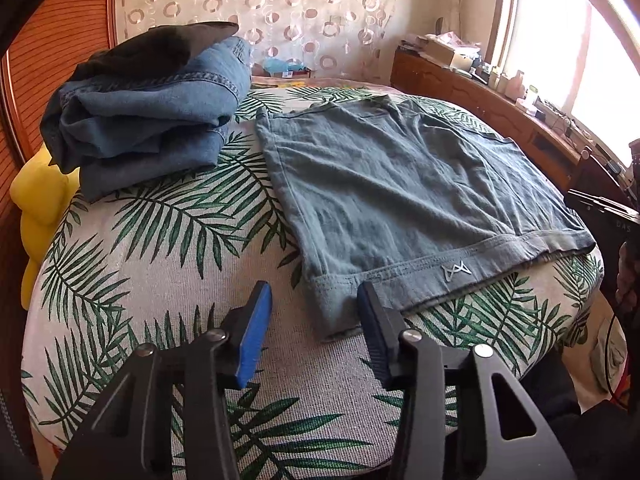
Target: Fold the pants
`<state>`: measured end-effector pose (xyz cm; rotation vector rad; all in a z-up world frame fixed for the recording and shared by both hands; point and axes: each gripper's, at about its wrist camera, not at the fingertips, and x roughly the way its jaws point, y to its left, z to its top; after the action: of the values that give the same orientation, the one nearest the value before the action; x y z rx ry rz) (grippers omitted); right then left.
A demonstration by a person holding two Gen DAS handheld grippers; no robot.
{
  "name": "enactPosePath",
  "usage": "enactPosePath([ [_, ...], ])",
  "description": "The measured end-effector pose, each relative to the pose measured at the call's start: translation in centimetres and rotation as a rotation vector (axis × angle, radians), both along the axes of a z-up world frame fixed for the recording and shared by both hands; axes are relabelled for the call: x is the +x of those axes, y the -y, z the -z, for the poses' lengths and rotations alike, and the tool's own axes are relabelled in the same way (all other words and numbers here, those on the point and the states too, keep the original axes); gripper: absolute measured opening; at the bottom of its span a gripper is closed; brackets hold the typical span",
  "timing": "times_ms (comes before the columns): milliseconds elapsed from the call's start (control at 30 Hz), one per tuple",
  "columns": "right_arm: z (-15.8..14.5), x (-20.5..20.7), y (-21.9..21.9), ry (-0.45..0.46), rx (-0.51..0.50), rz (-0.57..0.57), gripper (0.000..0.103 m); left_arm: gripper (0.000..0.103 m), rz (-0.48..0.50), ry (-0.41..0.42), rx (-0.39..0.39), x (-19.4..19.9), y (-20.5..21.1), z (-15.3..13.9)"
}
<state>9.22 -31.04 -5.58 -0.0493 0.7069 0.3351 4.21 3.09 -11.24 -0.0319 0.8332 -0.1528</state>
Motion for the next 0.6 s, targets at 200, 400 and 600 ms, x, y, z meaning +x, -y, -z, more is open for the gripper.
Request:
enactPosePath([
  [200, 0.4, -0.1, 0.0, -0.021, 0.009, 0.012, 0.035, 0.025, 0.041, 0.001, -0.004, -0.3, 0.6, -0.1],
  [400, 0.8, -0.1, -0.3, -0.028, -0.016, 0.013, 0.035, 0.011, 0.059, 0.019, -0.018, -0.1, 0.7, -1.2],
  [600, 1.0, -0.2, -0.3, -0.033, -0.017, 0.007, 0.035, 0.009, 0.084, 0.041, -0.013, 0.4, 1.8, -2.3],
])
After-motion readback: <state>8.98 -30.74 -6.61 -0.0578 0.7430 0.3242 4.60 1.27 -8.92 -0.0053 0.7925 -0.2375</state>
